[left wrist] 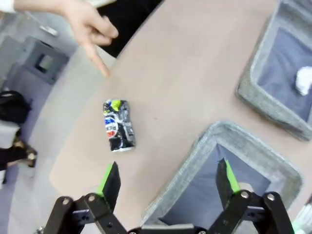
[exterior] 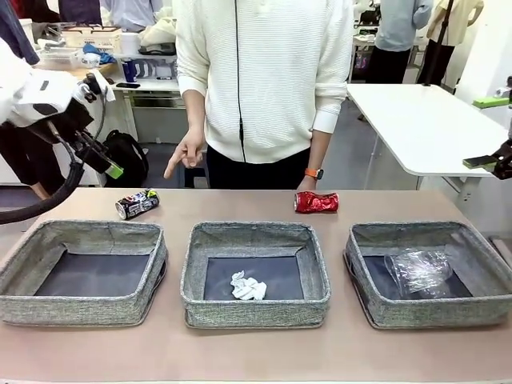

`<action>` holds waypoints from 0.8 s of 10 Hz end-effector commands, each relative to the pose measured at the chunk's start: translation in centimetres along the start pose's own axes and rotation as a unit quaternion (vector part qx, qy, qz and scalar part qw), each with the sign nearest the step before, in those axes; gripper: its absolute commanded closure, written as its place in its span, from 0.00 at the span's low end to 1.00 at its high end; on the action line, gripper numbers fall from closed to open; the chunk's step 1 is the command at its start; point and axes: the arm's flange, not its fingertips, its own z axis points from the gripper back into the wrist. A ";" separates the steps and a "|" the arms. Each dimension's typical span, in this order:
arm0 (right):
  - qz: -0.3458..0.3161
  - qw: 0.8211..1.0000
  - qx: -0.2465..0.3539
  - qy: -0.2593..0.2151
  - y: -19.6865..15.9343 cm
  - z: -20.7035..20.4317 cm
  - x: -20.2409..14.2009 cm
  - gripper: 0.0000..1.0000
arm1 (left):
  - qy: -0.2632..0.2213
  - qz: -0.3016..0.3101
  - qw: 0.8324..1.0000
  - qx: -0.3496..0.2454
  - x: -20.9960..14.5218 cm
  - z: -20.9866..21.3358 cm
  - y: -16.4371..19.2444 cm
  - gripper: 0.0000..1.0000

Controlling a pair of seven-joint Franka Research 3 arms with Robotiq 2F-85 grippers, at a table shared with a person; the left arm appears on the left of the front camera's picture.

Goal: Sort the waste into the appropriate baskets.
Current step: Pick up the waste item pointed out by the person.

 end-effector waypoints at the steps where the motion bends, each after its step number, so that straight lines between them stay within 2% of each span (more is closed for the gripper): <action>1: 0.005 1.000 0.007 -0.011 0.1 -0.2 0.0 0.00 | 0.079 -0.056 0.994 -0.048 1.4 -3.9 4.6 0.00; 2: 0.005 1.000 0.007 -0.011 0.1 -0.2 0.0 0.00 | 0.111 -0.042 0.992 -0.034 2.3 -5.8 6.2 0.00; 3: 0.005 1.000 0.007 -0.011 0.1 -0.2 0.0 0.00 | 0.120 -0.071 0.989 -0.041 3.4 -7.5 7.3 0.00; 5: 0.005 1.000 0.007 -0.011 0.1 -0.2 0.0 0.00 | 0.151 -0.063 0.985 -0.048 5.0 -10.9 9.9 0.00; 8: 0.005 1.000 0.007 -0.011 0.1 -0.2 0.0 0.00 | 0.208 -0.035 0.975 -0.067 4.7 -16.1 12.5 0.00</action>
